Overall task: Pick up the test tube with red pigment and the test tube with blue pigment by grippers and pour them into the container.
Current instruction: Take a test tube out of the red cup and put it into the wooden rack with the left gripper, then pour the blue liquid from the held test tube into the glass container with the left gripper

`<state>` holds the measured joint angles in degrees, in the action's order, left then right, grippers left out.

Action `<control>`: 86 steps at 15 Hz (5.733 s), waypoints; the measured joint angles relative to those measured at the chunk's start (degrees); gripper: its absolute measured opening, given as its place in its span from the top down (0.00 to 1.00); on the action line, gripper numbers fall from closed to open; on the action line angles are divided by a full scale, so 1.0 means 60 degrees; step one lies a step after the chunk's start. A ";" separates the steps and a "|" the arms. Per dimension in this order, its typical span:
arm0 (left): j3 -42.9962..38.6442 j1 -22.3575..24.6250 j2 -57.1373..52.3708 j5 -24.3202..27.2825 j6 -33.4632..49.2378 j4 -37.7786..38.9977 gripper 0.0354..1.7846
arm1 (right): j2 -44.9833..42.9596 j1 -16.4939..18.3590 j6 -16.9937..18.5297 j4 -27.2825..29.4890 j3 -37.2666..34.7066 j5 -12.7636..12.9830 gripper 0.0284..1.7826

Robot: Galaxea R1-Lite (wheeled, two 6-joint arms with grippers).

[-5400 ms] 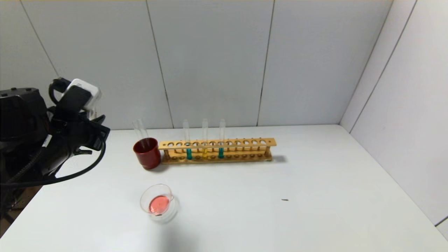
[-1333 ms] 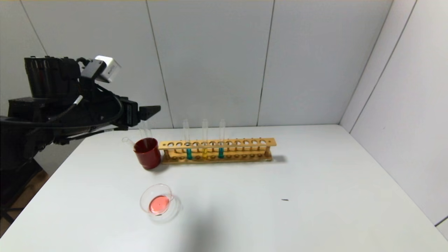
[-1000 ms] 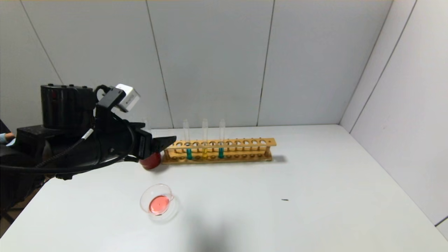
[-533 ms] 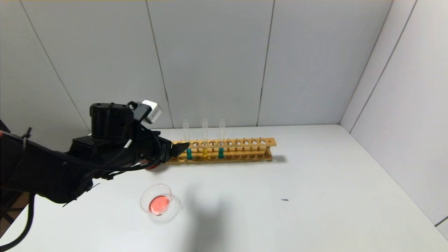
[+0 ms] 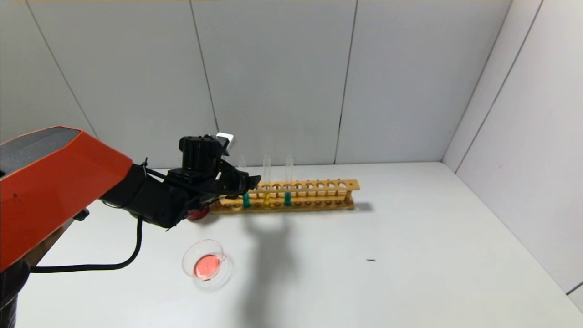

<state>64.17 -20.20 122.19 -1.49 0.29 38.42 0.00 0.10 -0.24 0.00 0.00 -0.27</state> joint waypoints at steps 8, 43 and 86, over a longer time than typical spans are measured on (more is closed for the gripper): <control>0.0882 -0.0051 0.0754 -0.0542 0.0039 -0.0349 0.02 | 0.0000 0.0000 0.0000 0.0000 0.0000 0.0000 0.02; 0.2471 -0.0368 -0.1363 -0.0878 -0.0301 -0.2469 0.84 | 0.0000 0.0000 0.0000 0.0000 0.0000 0.0004 0.02; -0.5329 0.1024 -0.4962 0.0193 -1.4974 -0.2137 0.84 | 0.0000 0.0000 0.0000 0.0000 0.0000 0.0004 0.02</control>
<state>32.20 -14.06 92.42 -0.33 -89.55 25.60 0.00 0.10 -0.24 0.00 0.00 -0.24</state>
